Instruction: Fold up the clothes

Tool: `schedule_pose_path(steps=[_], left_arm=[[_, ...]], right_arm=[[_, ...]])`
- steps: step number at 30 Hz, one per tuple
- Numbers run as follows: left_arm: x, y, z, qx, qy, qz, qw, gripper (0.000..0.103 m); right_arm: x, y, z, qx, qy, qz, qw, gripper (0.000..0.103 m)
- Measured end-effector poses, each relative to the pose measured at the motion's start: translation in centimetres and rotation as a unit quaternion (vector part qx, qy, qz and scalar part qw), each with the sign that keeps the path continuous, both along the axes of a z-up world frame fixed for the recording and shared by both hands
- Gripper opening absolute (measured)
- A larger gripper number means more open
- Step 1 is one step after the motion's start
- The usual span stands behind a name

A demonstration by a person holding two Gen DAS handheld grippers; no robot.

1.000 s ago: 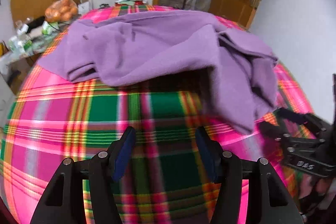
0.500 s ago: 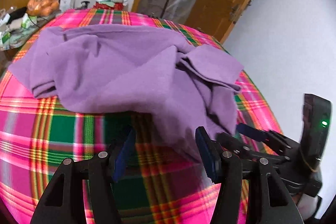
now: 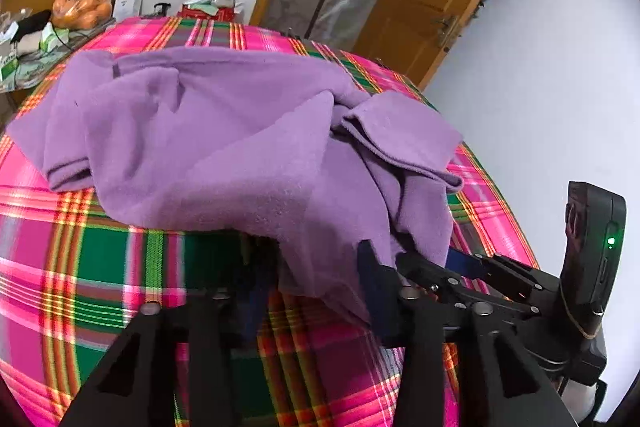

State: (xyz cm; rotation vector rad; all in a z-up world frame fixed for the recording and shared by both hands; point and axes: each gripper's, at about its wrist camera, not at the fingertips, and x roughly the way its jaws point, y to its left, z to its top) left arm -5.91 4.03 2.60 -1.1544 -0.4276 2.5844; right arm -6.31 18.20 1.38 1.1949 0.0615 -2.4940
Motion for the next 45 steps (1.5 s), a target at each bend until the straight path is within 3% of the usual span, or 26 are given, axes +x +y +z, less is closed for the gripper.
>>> schedule_pose_path(steps=[4,8,19,25,31,34,36,39,43,45], left_arm=[[-0.4,0.0,-0.6,-0.001,-0.009,0.003,1.0,0.012],[-0.3,-1.0,-0.4,0.006,-0.003,0.019,0.9998,0.006],[1.2,-5.2,1.9,0.016,0.044,0.078,0.9958,0.004],[2.7,-8.5,4.4,0.019,0.082,0.111,0.9902,0.004],[4.1,-12.6,5.7,0.015,0.103,0.152,0.9829,0.004],[3.8,-13.6,4.3,0.01,0.08,0.153,0.985,0.004],[3.4,-13.7,3.1,0.011,0.056,0.14,0.9885,0.004],[3.4,-12.9,1.1,-0.002,0.026,0.113,0.9932,0.004],[4.3,-12.8,-0.5,0.015,0.002,0.101,0.9948,0.005],[4.7,-13.0,-1.2,0.031,-0.01,0.099,0.9945,0.007]], right_arm=[[0.0,0.0,-0.2,-0.008,0.003,0.006,1.0,0.027],[-0.2,0.5,0.0,-0.023,0.007,0.003,1.0,0.005],[2.5,2.0,3.0,-0.101,0.031,0.036,0.994,0.004],[5.9,3.0,7.7,-0.157,0.081,0.068,0.982,0.004],[9.0,8.0,11.8,-0.205,0.122,0.062,0.969,0.004],[8.6,10.4,10.4,-0.188,0.098,0.031,0.977,0.004],[7.6,11.8,7.7,-0.169,0.043,0.001,0.985,0.005],[6.7,12.6,3.9,-0.158,-0.039,-0.016,0.987,0.007],[6.6,13.1,2.0,-0.158,-0.073,-0.027,0.984,0.013],[6.4,13.7,2.3,-0.173,-0.07,-0.03,0.982,0.025]])
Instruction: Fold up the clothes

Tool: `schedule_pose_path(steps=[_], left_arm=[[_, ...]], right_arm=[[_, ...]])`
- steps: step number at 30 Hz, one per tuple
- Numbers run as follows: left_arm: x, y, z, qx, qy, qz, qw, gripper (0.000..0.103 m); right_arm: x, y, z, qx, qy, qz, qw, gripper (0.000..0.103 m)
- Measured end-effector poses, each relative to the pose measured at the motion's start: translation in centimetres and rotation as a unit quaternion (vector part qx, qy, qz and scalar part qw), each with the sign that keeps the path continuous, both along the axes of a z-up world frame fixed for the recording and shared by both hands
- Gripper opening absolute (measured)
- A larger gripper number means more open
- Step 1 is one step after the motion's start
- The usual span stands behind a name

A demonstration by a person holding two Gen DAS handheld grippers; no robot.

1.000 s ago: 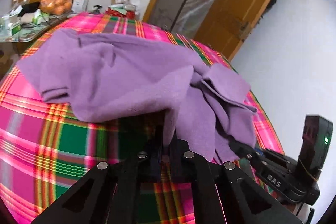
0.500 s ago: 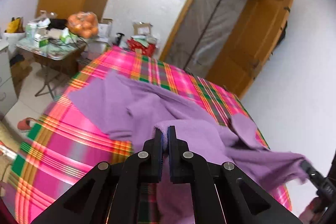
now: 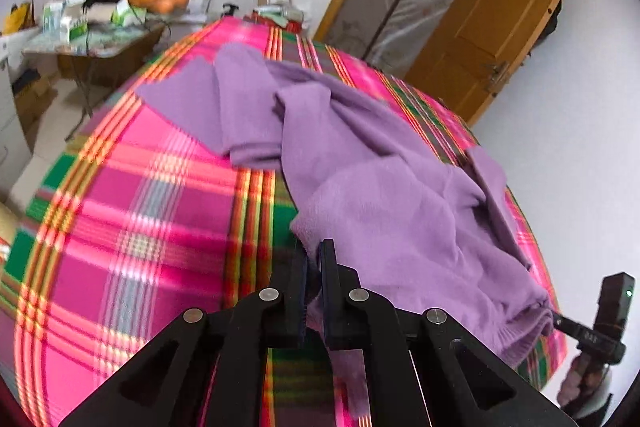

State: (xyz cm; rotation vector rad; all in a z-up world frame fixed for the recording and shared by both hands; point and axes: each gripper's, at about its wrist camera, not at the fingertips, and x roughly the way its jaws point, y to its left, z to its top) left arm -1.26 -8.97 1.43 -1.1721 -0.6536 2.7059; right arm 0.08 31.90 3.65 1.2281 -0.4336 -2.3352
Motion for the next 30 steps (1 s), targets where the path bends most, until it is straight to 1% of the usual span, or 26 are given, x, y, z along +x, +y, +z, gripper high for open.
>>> schedule_pose_path(steps=[1,3,4,7,8,10,16,18,23,24,26,30], left_arm=[[0.2,-0.1,-0.4,0.011,-0.006,0.0,0.9999,0.007],[0.6,-0.1,-0.8,0.024,-0.012,-0.006,0.9996,0.007],[0.7,0.0,-1.0,0.03,-0.015,-0.009,0.9994,0.007],[1.5,0.0,-0.8,0.026,-0.007,-0.011,0.9996,0.007],[1.5,-0.1,-0.8,0.031,-0.004,-0.014,0.9994,0.007],[1.6,-0.3,-0.7,0.041,0.001,-0.02,0.999,0.016],[2.1,0.1,-1.6,0.097,-0.011,-0.054,0.9938,0.022],[2.5,0.6,-1.7,0.096,-0.015,-0.061,0.9934,0.024],[3.5,1.8,-2.4,0.075,-0.032,-0.072,0.9941,0.024],[3.7,2.1,-2.3,0.071,-0.03,-0.071,0.9945,0.027],[4.1,2.6,-2.2,0.062,-0.027,-0.07,0.9952,0.027],[4.2,4.0,-1.8,0.032,-0.032,-0.068,0.9966,0.027]], right_arm=[[-0.1,0.2,0.2,-0.008,0.001,-0.001,1.0,0.029],[-0.4,0.4,0.2,-0.026,-0.001,0.006,1.0,0.038],[-0.5,0.3,0.1,-0.034,-0.003,0.011,0.999,0.039],[-0.4,0.4,-0.3,-0.044,-0.005,0.018,0.999,0.041],[-0.4,0.4,-0.4,-0.046,-0.005,0.019,0.999,0.041],[-0.5,0.6,-0.6,-0.048,-0.006,0.019,0.999,0.041],[-0.4,0.2,-1.2,-0.048,-0.013,0.027,0.998,0.041],[-0.4,0.2,-1.4,-0.048,-0.016,0.027,0.998,0.041],[-0.4,0.3,-1.6,-0.05,-0.017,0.026,0.998,0.041],[-0.4,0.3,-1.7,-0.051,-0.018,0.025,0.998,0.041],[-0.4,0.3,-1.9,-0.051,-0.02,0.025,0.998,0.041],[-0.2,0.0,-1.9,-0.05,-0.022,0.024,0.998,0.041]])
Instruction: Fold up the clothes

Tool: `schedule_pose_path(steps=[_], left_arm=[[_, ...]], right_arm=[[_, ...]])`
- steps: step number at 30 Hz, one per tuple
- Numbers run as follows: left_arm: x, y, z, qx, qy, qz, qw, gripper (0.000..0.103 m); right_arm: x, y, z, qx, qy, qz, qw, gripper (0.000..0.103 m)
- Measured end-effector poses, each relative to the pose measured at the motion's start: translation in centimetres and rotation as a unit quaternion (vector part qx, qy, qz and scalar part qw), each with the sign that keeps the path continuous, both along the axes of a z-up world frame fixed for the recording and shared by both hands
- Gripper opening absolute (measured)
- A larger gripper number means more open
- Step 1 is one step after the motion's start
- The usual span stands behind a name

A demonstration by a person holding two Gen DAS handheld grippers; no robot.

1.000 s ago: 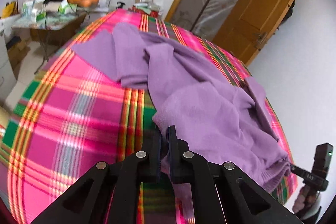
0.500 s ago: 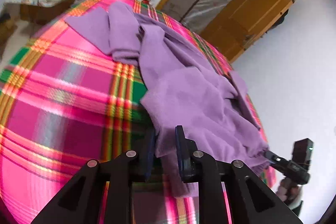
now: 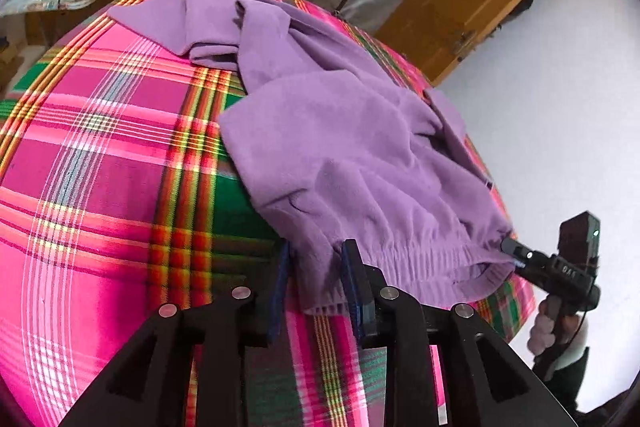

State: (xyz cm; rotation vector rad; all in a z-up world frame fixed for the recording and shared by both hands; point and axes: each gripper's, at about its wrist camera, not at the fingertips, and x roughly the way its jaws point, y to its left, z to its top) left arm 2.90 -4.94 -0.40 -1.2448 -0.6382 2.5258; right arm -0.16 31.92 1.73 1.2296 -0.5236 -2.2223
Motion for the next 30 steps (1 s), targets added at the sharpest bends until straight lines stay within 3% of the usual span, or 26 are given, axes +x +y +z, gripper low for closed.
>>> schedule_pose_path(steps=[4,5,7,10,14,25,30], left_arm=[[0.1,0.1,0.0,0.004,-0.002,0.015,0.9999,0.025],[0.1,0.0,-0.1,0.005,-0.002,0.021,0.9998,0.025],[-0.2,0.1,-0.4,0.005,-0.007,0.029,0.9995,0.013],[0.1,-1.0,-0.3,0.025,-0.004,0.048,0.9985,0.01],[0.7,-3.4,1.1,0.017,0.024,0.093,0.9952,0.009],[-1.5,-12.9,4.3,-0.012,0.06,0.2,0.9779,0.009],[-3.8,-16.1,6.1,-0.044,0.076,0.225,0.9704,0.009]], right_arm=[[0.5,-0.1,0.1,0.007,0.002,0.001,1.0,0.039],[0.6,-0.2,0.1,0.012,0.004,0.002,1.0,0.034],[0.9,-0.4,0.2,0.018,0.007,0.006,1.0,0.027],[1.6,-0.7,0.5,0.021,0.014,0.018,1.0,0.017],[2.6,-2.2,1.1,0.019,0.025,0.053,0.998,0.009],[2.6,-14.2,-0.7,0.017,-0.002,0.177,0.984,0.005],[2.6,-20.0,1.1,0.014,0.022,0.236,0.971,0.005]])
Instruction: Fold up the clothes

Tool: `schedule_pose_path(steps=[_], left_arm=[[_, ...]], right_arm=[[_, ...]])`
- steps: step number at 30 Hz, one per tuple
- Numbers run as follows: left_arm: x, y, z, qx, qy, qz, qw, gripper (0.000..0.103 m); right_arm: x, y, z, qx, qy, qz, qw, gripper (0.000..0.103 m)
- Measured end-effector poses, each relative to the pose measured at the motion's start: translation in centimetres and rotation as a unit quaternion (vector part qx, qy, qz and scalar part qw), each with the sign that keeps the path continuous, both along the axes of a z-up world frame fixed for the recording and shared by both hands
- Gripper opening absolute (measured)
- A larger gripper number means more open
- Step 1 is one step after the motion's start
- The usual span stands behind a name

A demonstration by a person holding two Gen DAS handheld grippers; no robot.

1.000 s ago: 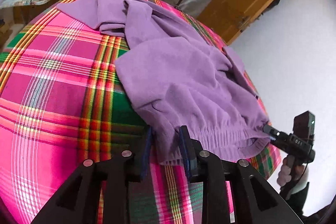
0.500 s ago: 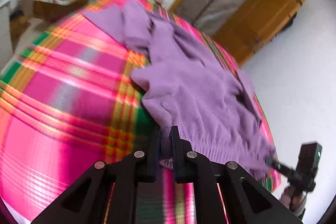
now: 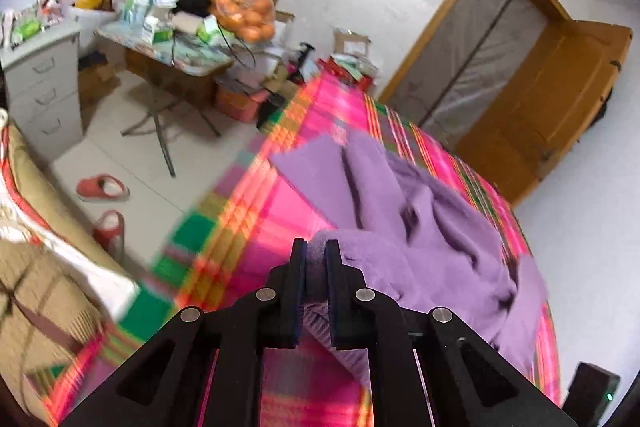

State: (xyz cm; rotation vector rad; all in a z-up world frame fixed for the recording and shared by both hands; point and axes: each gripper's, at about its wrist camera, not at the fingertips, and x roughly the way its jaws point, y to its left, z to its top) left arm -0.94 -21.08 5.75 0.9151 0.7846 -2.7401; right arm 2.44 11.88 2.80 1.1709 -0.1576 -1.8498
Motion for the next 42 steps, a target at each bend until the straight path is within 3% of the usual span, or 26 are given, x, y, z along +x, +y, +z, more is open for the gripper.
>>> schedule_pose_path(steps=[5,11,13,19,23,28,30,34,40,42], left_arm=[[-1.5,-3.4,3.4,-0.034,0.033,0.034,0.9983,0.009],[-3.5,-5.4,0.8,-0.044,-0.013,0.048,0.9978,0.009],[-3.8,-5.6,0.0,-0.047,-0.026,0.049,0.9973,0.009],[-4.9,-5.2,3.8,-0.089,0.015,0.035,0.9953,0.009],[-6.9,-6.1,2.2,-0.09,-0.016,0.022,0.9956,0.009],[-6.1,-6.8,-1.1,-0.08,-0.049,0.015,0.9954,0.01],[-5.1,-7.3,-1.8,-0.061,-0.049,0.015,0.9968,0.01],[-2.2,-7.9,-1.8,-0.035,-0.031,0.029,0.9985,0.012],[0.9,-7.8,-0.5,-0.054,-0.002,0.091,0.9944,0.012],[1.8,-8.1,0.0,-0.039,0.008,0.107,0.9935,0.009]], right_arm=[[0.1,-5.1,3.7,-0.045,0.042,0.06,0.996,0.005],[-0.7,-9.5,-0.4,0.001,-0.005,0.085,0.996,0.005],[-0.5,-10.0,-0.2,-0.001,0.002,0.084,0.996,0.005],[-0.7,-12.0,2.8,-0.03,0.033,0.095,0.994,0.005],[-0.6,-13.5,0.5,-0.011,-0.006,0.11,0.994,0.006],[0.3,-12.0,-1.3,0.004,-0.034,0.123,0.992,0.015],[0.7,-10.9,-1.0,0.007,-0.03,0.127,0.991,0.025],[1.2,-7.9,-0.5,0.021,-0.023,0.128,0.991,0.028],[-2.2,-3.1,1.3,0.017,-0.003,0.059,0.998,0.028],[-3.3,-2.0,2.5,0.004,0.014,0.024,1.0,0.029]])
